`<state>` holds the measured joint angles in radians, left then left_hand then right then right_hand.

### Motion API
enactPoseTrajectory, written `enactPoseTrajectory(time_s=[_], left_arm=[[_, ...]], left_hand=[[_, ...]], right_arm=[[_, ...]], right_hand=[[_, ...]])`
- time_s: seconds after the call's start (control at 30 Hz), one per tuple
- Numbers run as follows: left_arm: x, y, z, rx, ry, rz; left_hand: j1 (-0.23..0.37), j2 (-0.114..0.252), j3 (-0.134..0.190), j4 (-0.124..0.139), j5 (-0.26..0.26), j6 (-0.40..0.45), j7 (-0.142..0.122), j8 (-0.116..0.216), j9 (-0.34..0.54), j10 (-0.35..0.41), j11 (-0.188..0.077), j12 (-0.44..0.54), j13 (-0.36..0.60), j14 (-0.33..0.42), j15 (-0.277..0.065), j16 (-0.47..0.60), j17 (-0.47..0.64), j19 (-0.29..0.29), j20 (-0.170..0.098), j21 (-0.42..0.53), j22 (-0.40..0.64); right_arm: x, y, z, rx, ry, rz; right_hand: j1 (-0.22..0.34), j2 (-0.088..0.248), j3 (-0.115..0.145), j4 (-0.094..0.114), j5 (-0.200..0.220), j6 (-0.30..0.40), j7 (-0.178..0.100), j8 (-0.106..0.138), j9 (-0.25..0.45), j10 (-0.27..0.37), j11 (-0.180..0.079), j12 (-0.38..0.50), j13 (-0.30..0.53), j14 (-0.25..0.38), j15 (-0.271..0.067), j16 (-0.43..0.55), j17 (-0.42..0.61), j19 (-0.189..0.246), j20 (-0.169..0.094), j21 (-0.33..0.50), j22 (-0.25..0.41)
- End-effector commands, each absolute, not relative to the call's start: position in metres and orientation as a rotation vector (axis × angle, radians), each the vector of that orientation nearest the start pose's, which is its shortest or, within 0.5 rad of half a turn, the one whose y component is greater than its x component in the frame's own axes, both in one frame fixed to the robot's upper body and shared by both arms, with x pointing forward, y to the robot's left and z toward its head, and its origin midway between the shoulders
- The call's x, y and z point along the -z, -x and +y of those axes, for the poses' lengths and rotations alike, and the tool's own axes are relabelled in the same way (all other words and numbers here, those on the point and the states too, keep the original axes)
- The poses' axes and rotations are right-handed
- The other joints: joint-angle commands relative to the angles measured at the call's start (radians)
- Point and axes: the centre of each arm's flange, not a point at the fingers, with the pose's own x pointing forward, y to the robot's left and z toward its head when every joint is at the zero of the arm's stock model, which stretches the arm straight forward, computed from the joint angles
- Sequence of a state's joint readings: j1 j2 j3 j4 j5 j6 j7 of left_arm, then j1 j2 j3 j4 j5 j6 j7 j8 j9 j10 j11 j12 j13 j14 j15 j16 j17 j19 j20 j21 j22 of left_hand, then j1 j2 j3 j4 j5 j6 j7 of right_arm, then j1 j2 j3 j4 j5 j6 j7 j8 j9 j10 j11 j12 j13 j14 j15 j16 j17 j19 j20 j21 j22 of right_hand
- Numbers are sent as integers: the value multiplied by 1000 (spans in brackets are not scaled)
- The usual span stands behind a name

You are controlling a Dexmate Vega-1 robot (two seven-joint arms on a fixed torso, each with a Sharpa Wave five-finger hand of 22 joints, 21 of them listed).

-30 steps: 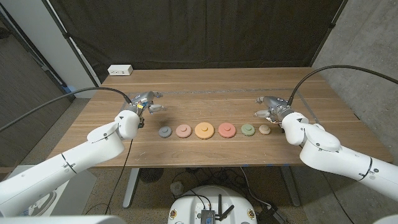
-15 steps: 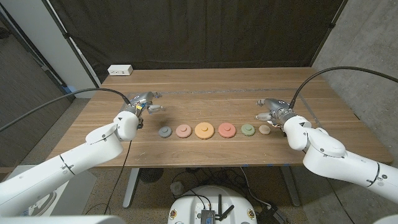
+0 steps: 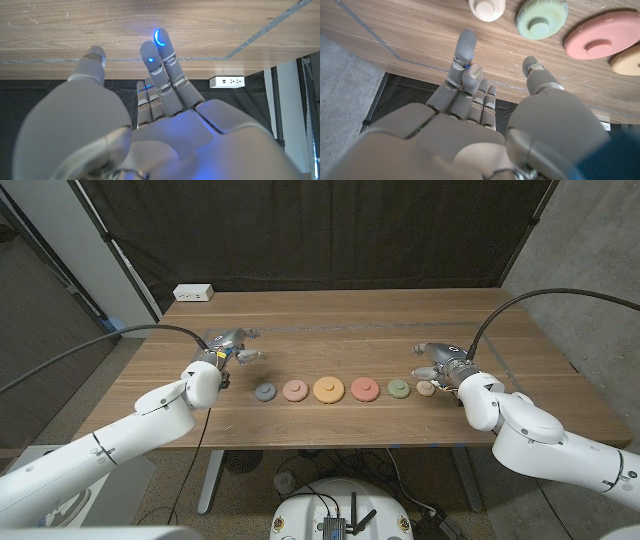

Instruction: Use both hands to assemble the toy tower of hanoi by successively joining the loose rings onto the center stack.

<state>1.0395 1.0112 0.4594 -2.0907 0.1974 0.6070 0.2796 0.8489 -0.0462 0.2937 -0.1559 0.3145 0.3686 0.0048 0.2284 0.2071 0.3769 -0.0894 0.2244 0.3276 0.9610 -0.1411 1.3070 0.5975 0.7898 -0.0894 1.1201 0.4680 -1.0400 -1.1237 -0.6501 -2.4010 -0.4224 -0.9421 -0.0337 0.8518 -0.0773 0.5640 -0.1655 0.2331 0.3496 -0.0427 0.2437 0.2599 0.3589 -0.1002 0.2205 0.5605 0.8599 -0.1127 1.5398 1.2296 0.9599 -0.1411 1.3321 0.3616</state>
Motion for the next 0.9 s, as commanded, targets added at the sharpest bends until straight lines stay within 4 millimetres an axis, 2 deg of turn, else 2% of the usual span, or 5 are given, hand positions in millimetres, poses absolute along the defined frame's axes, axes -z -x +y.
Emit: enactPoseTrajectory(time_s=[0.03, 0.53, 0.9], left_arm=[[14, -534, 300, -268, -1168, -411], [17, -529, 301, -271, -1162, -412], [17, -526, 305, -276, -1165, -407]], left_hand=[[-5, 0, -5, 2, 6, 6, -5, 0, 1, 6, -5, -5, 3, 3, -78, 9, 2, 0, -114, 5, -1], [-9, 4, -9, 3, 6, 13, -6, 0, 1, 13, -12, -6, 6, 2, -78, 14, -1, -1, -115, 13, -10], [-9, 5, -11, 1, 7, 5, -7, -6, 1, 7, -15, -10, 9, 2, -78, 20, -1, -2, -115, 19, -17]], right_arm=[[56, -470, -235, 107, 1440, -261], [60, -468, -224, 82, 1446, -270], [59, -466, -209, 62, 1451, -296]], right_hand=[[3, -4, -4, -1, 7, -3, 1, -3, 1, -6, 3, -9, 2, 8, -100, 7, 1, 1, -74, 9, 3], [3, -6, -5, 0, 7, 0, 5, -2, 1, -10, 8, -12, 0, 3, -99, 5, 1, -5, -74, 12, -4], [4, -5, -5, 0, 8, -4, 5, -3, 2, -11, 7, -12, 1, 1, -99, 4, 1, -6, -74, 15, -6]])
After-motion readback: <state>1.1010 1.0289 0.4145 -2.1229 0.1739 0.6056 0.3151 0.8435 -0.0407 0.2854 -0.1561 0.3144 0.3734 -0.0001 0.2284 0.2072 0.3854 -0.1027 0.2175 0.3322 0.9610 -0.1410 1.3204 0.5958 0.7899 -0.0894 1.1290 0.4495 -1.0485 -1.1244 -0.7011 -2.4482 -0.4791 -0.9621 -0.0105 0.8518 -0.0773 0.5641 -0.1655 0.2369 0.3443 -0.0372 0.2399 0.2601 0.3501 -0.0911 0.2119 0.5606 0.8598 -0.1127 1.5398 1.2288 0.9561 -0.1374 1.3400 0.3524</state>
